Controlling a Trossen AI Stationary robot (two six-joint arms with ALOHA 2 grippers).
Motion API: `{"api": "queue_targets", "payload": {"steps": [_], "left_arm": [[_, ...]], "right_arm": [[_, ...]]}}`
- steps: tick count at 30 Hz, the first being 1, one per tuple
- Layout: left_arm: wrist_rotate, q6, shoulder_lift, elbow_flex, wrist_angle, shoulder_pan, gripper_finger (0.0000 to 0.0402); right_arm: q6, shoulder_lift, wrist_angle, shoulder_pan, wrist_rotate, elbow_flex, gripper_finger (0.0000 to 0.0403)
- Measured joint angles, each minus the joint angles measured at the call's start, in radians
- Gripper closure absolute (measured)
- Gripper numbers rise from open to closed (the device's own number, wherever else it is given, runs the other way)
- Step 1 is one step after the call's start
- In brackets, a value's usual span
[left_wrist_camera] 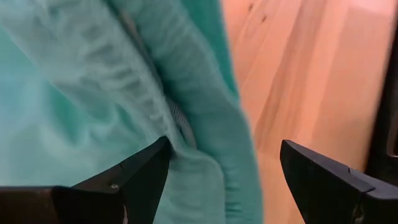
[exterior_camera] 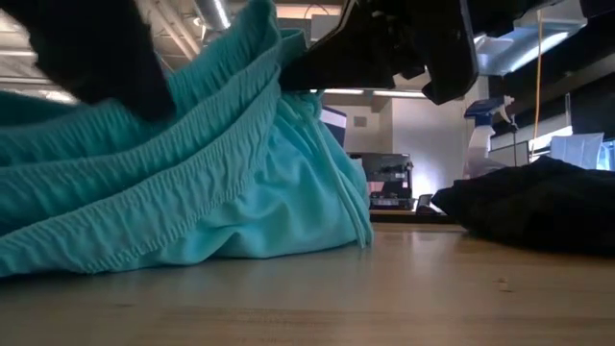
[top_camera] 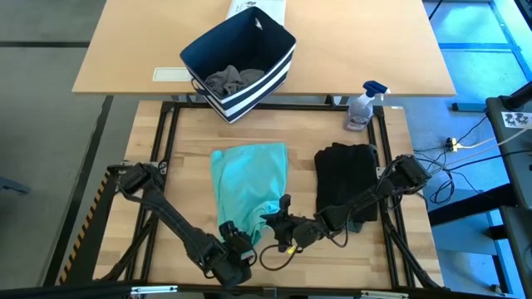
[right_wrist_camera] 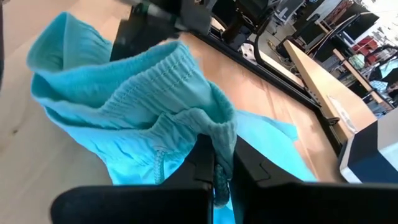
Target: Fold Laundry from Bin
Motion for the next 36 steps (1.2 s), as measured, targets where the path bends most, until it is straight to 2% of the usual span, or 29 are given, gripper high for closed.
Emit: {"api": "queue_targets", "payload": {"steps": [15, 25, 30, 36], "left_arm": [[-0.003, -0.082, 0.098, 0.006, -0.021, 0.005, 0.0106], [0.021, -0.174, 0.111, 0.093, -0.398, -0.014, 0.0111], [0.023, -0.183, 0.112, 0.103, -0.528, -0.015, 0.0138], [0.009, -0.174, 0.142, 0.102, -0.559, -0.013, 0.0195]], "right_arm": [[0.005, 0.0, -0.003, 0.0, -0.007, 0.0, 0.0387], [0.005, 0.0, 0.002, -0.001, -0.005, 0.0, 0.0387], [0.005, 0.0, 0.005, -0.001, 0.0, 0.0, 0.0387], [0.005, 0.0, 0.004, -0.001, -0.003, 0.0, 0.0387]]}}
